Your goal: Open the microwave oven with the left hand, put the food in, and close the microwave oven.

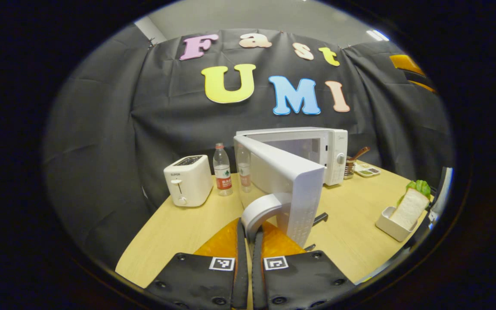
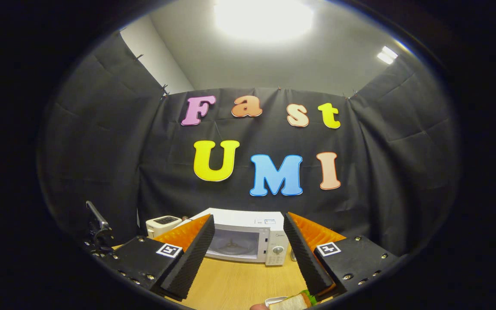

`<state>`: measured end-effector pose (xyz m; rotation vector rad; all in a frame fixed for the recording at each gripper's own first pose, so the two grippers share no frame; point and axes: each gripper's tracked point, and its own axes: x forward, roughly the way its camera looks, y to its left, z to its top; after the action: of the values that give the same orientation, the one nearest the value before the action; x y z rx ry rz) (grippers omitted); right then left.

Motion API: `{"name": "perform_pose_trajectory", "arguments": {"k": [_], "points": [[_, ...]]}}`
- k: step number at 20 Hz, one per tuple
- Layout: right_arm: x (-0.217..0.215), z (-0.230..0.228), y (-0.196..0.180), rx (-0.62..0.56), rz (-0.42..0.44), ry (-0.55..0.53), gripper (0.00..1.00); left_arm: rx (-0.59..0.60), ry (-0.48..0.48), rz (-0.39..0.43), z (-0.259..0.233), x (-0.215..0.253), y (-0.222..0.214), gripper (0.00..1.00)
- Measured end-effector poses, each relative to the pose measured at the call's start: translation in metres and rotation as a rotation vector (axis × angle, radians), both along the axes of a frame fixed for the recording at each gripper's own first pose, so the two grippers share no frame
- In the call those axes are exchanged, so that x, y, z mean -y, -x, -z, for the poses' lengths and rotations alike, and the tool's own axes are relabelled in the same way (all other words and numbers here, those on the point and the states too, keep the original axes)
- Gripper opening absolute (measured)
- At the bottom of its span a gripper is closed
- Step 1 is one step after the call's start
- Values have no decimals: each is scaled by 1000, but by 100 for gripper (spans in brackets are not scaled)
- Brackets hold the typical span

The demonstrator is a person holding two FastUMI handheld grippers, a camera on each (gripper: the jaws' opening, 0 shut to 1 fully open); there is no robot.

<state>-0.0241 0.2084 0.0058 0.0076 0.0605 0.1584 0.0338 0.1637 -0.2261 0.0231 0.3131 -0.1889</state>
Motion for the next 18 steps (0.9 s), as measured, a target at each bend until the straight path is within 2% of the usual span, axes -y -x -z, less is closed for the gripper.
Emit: {"name": "perform_pose_trajectory", "arguments": {"k": [5,7,9,11,14,15,17,18], "points": [[3,2,-4,-18,48,12,97,2,25,25,4,-19,1,13],[4,0,-9,-23,42,1,97,5,20,4,5,-26,-1,16],[13,-5,-14,-17,46,1,98,-5,29,-50,6,-41,0,57],[24,-11,-20,2,43,20,97,-15,40,-71,3,-36,10,99],[44,-15,-30,16,25,48,97,32,-7,-108,-16,-34,26,97],[52,-15,-32,13,17,50,98,40,-7,-124,-25,-33,34,100],[64,-13,-37,-8,-4,35,98,54,3,-176,-40,-35,48,97],[69,-11,-40,-21,-18,28,98,69,9,-206,-53,-37,55,100]]}}
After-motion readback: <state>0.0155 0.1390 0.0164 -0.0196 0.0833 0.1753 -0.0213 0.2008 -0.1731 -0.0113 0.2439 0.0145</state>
